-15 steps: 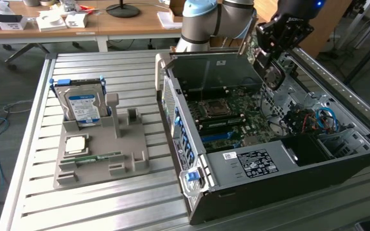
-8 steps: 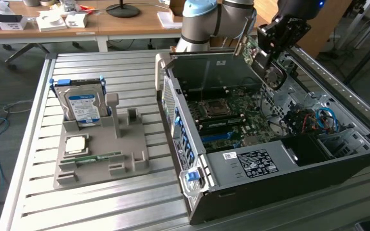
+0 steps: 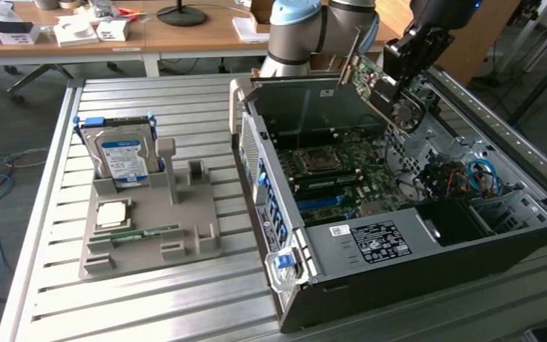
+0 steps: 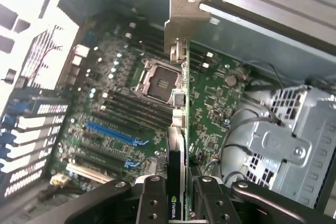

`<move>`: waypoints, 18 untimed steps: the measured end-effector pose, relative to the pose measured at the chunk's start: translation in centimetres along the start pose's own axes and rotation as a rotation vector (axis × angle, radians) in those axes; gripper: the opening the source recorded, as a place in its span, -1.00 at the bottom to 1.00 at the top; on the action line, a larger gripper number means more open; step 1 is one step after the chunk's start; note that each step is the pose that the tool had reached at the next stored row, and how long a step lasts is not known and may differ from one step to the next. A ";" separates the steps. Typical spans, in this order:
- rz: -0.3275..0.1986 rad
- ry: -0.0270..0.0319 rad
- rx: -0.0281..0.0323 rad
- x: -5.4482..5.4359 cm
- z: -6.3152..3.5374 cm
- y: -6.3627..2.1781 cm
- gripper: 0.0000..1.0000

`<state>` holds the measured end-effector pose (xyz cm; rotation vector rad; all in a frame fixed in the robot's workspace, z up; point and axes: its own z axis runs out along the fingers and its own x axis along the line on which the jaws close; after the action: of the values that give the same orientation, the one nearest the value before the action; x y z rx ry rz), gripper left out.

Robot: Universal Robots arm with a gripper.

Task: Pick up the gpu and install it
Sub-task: 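Insert the gpu into the slot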

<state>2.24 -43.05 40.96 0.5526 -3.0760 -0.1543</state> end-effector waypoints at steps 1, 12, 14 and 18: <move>-0.018 0.0019 0.0001 0.0 0.00 0.00 -0.47; -0.217 0.0221 0.0001 0.0 0.04 0.00 -0.47; -0.253 0.0257 0.0001 0.0 0.05 0.00 -0.47; -0.327 0.0331 0.0001 0.0 0.07 -0.01 -0.47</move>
<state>2.24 -43.05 40.89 1.0424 -2.9295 -0.1454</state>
